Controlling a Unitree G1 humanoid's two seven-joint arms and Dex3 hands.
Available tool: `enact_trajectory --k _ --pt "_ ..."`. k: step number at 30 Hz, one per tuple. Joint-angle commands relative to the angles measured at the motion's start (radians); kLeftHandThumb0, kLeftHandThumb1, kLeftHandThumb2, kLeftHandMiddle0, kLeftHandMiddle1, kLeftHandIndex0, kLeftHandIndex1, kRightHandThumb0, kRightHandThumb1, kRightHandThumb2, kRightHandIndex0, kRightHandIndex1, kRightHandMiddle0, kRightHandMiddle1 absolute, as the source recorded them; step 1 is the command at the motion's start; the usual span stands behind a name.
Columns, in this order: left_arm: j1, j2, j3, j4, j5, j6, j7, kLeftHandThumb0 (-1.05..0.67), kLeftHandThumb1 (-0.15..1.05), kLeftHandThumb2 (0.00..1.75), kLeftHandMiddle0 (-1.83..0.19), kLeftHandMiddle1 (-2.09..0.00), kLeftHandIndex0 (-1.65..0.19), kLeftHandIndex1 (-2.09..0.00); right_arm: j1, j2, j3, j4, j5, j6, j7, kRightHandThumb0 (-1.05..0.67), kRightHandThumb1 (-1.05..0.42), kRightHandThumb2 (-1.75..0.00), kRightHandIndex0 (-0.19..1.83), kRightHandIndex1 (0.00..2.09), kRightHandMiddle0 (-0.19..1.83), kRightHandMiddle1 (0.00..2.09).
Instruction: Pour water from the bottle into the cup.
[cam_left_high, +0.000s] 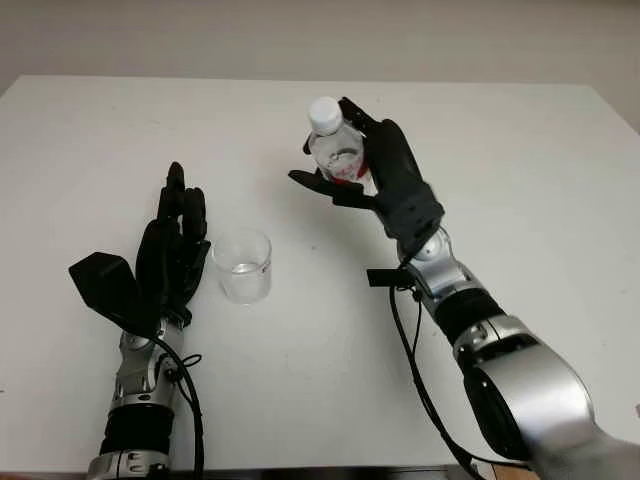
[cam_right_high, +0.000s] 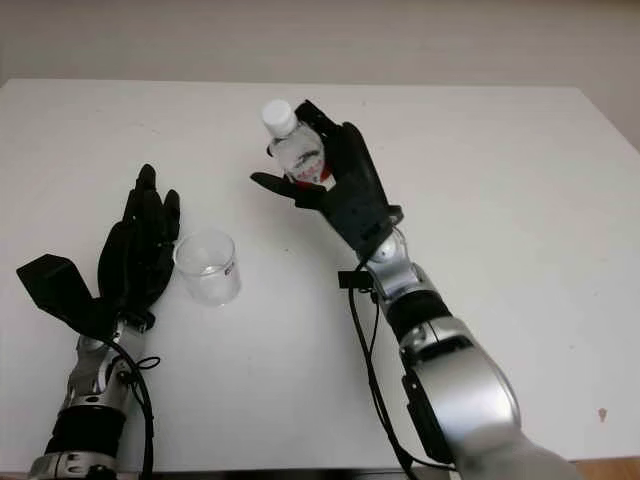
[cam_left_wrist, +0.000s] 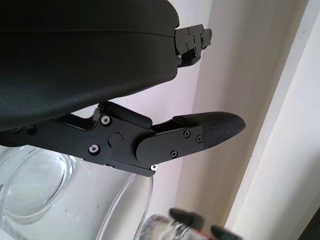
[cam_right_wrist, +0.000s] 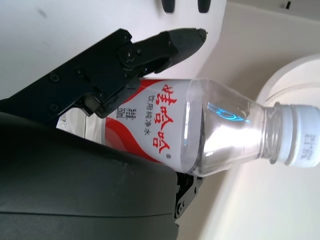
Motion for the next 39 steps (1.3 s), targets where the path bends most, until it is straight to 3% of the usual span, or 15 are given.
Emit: enact_trajectory --k 1,11,14,18,25,32,39 --pt "0.016 0.002 -0.001 -0.013 0.000 0.008 -0.002 -0.69 1.05 0.60 0.13 -0.05 0.15 -0.05 0.069 -0.021 -0.035 -0.152 0.040 0.095 0.041 -0.40 -1.05 -0.42 1.27 2.09 0.94 2.09" --pt "0.015 0.004 -0.008 -0.014 0.001 0.016 -0.012 -0.69 1.05 0.61 0.13 -0.05 0.16 -0.05 0.296 -0.082 -0.141 -0.686 0.143 0.557 0.130 -0.38 -1.05 -0.39 1.09 2.09 0.77 2.09" --pt "0.016 0.004 -0.006 -0.017 -0.002 0.021 -0.012 -0.69 1.05 0.61 0.12 -0.05 0.16 -0.05 0.331 -0.090 -0.164 -0.772 0.161 0.625 0.142 -0.38 -1.05 -0.37 1.04 2.09 0.71 2.09" --pt "0.016 0.003 -0.009 -0.024 0.003 0.025 -0.007 -0.69 1.05 0.61 0.11 -0.06 0.15 -0.06 0.359 -0.089 -0.186 -0.852 0.176 0.689 0.140 -0.39 -1.05 -0.37 1.15 2.09 0.83 2.09" --pt "0.025 0.004 -0.013 -0.042 0.007 0.039 -0.006 -0.69 1.05 0.62 0.12 -0.05 0.15 -0.05 0.362 -0.072 -0.195 -0.917 0.184 0.816 0.116 -0.40 -1.05 -0.37 1.17 2.09 0.85 2.09" --pt "0.034 0.006 -0.009 -0.056 0.002 0.048 -0.008 -0.69 1.05 0.61 0.12 -0.05 0.16 -0.05 0.355 -0.034 -0.176 -0.852 0.177 0.824 0.110 -0.42 -1.05 -0.44 1.39 2.09 1.05 2.09" --pt "0.045 0.007 -0.010 -0.075 0.003 0.058 -0.007 -0.69 1.05 0.63 0.12 -0.05 0.15 -0.05 0.329 0.003 -0.176 -0.774 0.183 0.850 0.092 -0.43 -1.05 -0.43 1.47 2.09 1.08 2.09"
